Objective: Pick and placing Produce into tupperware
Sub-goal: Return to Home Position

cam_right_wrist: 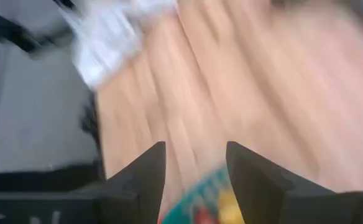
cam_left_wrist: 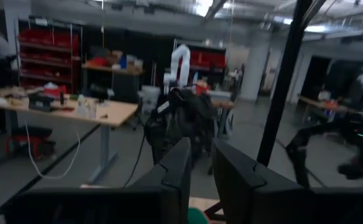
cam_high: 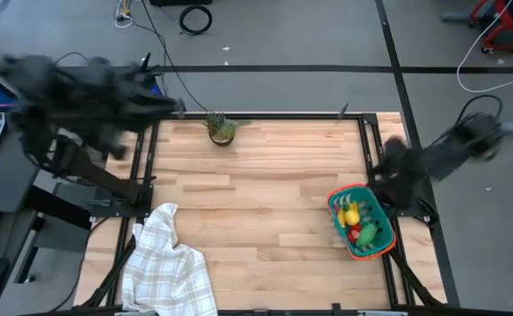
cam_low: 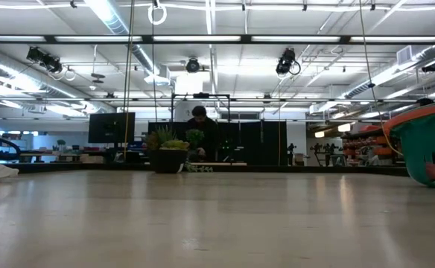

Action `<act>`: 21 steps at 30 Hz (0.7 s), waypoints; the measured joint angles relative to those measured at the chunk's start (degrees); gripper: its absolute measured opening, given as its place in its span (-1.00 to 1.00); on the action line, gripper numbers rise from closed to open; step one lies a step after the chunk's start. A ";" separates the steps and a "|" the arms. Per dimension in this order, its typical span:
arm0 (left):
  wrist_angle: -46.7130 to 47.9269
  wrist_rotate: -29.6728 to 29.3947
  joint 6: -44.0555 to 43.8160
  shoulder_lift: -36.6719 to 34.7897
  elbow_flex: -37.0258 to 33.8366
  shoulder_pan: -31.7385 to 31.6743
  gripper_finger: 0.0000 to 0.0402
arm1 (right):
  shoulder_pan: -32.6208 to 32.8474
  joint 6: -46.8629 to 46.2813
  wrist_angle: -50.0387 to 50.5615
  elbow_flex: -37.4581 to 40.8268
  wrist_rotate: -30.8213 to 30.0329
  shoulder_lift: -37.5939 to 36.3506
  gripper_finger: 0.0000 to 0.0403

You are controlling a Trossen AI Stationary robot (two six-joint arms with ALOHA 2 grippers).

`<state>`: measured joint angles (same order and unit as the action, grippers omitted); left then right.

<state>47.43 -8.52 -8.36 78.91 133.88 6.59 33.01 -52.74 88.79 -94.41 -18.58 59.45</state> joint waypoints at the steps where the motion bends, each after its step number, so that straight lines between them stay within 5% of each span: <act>1: 0.94 -0.01 0.00 -1.77 0.00 0.00 -0.66 | 0.00 3.35 -0.23 -3.34 -1.80 -0.58 -0.12; 11: 20.18 -1.13 -0.73 -19.48 0.15 0.00 -0.83 | -0.01 23.54 -0.15 -24.83 -18.61 -6.93 -0.13; 17: 32.12 -1.15 -1.50 -22.82 -0.98 0.00 -0.94 | 0.04 27.81 -1.58 -20.76 -19.72 -11.80 -0.14; 21: 32.11 -1.14 2.59 -24.11 -6.85 0.00 -0.98 | 0.45 31.91 -12.84 -9.16 -19.62 -15.98 -0.14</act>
<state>79.54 -9.66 -5.76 54.80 127.03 6.59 33.47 -20.84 75.95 -103.57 -38.19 43.47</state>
